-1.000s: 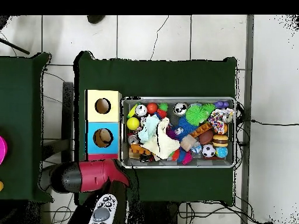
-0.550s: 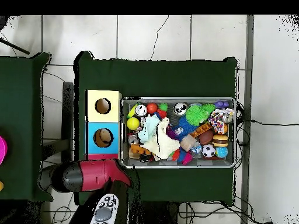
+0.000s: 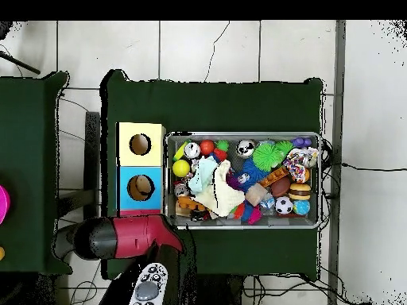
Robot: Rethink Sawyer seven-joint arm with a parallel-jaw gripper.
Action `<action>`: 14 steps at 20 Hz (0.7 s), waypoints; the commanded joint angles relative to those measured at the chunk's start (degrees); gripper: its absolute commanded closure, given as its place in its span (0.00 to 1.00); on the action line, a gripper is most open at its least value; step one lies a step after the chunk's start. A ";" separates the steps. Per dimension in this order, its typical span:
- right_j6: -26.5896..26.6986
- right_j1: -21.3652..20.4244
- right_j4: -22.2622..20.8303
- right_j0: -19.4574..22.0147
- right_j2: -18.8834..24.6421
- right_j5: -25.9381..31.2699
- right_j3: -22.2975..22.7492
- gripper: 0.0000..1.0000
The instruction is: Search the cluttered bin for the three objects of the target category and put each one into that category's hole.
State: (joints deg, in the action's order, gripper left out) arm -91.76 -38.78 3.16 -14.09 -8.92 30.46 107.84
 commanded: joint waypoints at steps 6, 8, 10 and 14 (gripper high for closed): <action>-4.32 0.20 -2.63 1.65 4.18 1.78 -1.93 0.00; -5.63 0.34 -1.87 1.53 4.25 1.88 -2.05 0.00; -5.31 0.47 -2.08 1.47 4.25 4.10 -2.90 0.00; -4.90 0.42 -2.22 1.83 4.56 3.79 -2.55 0.00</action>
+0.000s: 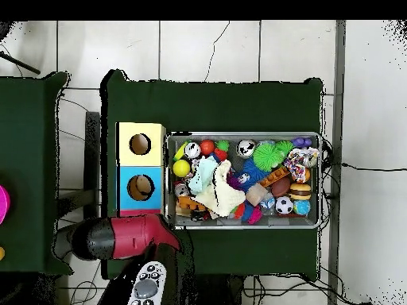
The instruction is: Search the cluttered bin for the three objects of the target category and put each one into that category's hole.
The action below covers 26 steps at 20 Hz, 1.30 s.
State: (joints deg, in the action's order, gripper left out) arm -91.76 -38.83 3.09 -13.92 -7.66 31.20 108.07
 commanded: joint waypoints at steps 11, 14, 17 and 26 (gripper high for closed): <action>-5.51 0.38 -1.77 1.90 3.15 2.64 -2.99 0.00; -5.34 0.11 -1.72 2.29 3.46 1.47 -2.19 0.00; -5.23 0.15 -1.69 2.39 3.55 2.04 -2.23 0.00; -5.25 0.18 -1.51 2.87 3.93 2.10 -2.13 0.00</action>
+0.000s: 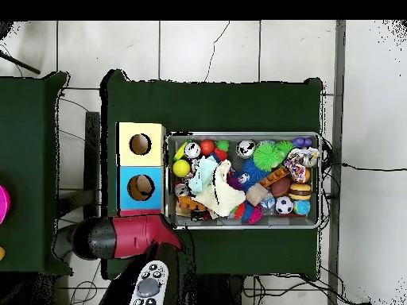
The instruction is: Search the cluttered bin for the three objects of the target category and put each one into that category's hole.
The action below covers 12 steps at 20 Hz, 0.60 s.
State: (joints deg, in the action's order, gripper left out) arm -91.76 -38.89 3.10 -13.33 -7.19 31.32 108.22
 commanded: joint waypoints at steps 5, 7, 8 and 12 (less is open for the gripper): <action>-3.84 0.15 -2.59 2.46 3.58 1.98 -2.49 1.00; -4.30 0.06 -1.80 2.77 3.93 2.39 -2.51 1.00; -3.92 0.25 -1.88 2.70 3.97 4.30 -3.24 1.00; -3.74 0.03 -2.03 3.03 4.16 3.64 -2.99 1.00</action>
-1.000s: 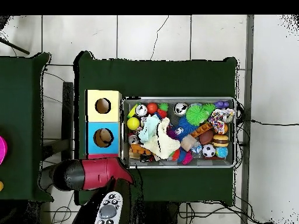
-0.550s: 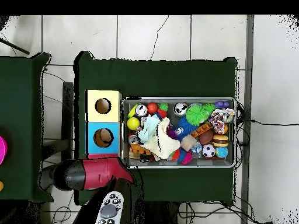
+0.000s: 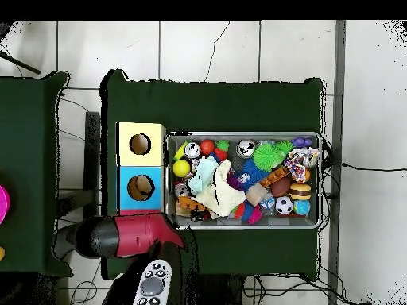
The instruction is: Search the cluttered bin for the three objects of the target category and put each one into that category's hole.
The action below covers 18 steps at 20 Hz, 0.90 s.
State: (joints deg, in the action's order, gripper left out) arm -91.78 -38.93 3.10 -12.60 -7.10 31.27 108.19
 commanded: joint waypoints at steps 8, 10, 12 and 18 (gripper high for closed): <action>-1.69 -4.33 -2.13 3.93 3.64 13.50 -6.87 1.00; -1.68 -5.16 -2.12 4.21 3.67 16.31 -8.07 1.00; -1.58 -5.96 -2.17 4.57 3.84 18.20 -8.75 1.00; -0.91 -9.68 -1.76 5.77 4.57 23.08 -9.03 1.00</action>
State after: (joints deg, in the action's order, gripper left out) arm -91.78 -45.20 3.04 -9.22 -6.60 47.75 103.31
